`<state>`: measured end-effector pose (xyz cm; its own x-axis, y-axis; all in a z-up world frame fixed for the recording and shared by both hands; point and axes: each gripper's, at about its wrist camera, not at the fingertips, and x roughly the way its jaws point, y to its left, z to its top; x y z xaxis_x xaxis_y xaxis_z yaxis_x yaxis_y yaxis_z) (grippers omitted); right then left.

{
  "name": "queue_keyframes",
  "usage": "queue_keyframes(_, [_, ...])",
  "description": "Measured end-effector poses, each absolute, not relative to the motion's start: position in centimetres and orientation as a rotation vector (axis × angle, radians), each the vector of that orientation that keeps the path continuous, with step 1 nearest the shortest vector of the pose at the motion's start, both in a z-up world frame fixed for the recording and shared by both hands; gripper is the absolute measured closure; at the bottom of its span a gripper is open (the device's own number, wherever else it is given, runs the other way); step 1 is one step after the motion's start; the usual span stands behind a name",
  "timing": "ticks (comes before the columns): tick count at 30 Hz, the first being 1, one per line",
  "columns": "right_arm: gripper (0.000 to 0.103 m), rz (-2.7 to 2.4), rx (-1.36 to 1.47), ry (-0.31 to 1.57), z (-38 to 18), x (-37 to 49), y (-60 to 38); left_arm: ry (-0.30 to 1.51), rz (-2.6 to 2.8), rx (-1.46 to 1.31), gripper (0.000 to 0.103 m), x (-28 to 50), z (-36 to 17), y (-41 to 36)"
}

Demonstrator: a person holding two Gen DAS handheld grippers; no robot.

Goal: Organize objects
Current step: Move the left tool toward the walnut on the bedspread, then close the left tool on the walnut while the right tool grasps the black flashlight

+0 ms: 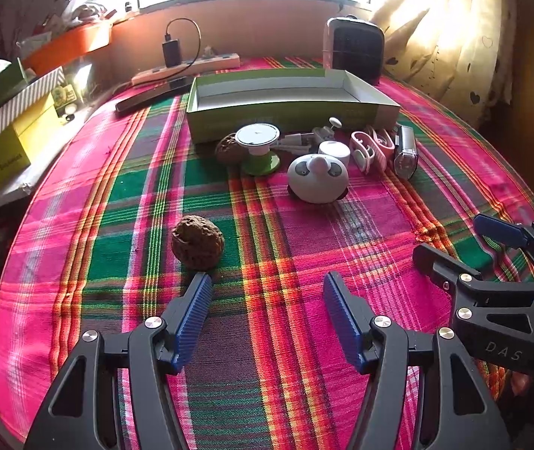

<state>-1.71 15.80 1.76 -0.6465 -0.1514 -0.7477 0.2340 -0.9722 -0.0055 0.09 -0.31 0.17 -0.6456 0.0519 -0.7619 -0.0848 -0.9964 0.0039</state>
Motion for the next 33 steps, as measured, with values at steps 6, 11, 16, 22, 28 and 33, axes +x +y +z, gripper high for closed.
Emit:
queue_keyframes(6, [0.015, -2.667, 1.22, 0.078, 2.0, -2.3, 16.7, 0.115, 2.832, -1.194, 0.042, 1.1, 0.8, -0.9])
queue_keyframes(11, [0.018, -2.693, 1.238, 0.036, 2.9, -4.0, 17.8, 0.035, 2.847, -1.189, 0.042, 1.4, 1.1, -2.7])
queue_keyframes(16, [0.024, -2.696, 1.215, 0.041, 4.0, -5.9, 17.9, -0.049, 2.85, -1.237, 0.042, 0.7, 0.7, -4.5])
queue_keyframes(22, [0.028, -2.683, 1.207, 0.051, 4.1, -7.7, 17.4, -0.13, 2.82, -1.295, 0.042, -0.6, 0.1, -5.5])
queue_keyframes(28, [0.037, -2.676, 1.229, 0.04, 3.4, -9.0, 17.1, -0.217, 2.804, -1.297, 0.045, -1.8, 0.1, -6.2])
queue_keyframes(33, [0.047, -2.673, 1.249, 0.047, 3.2, -9.5, 17.4, -0.164, 2.822, -1.31, 0.055, -2.4, 0.1, -5.9])
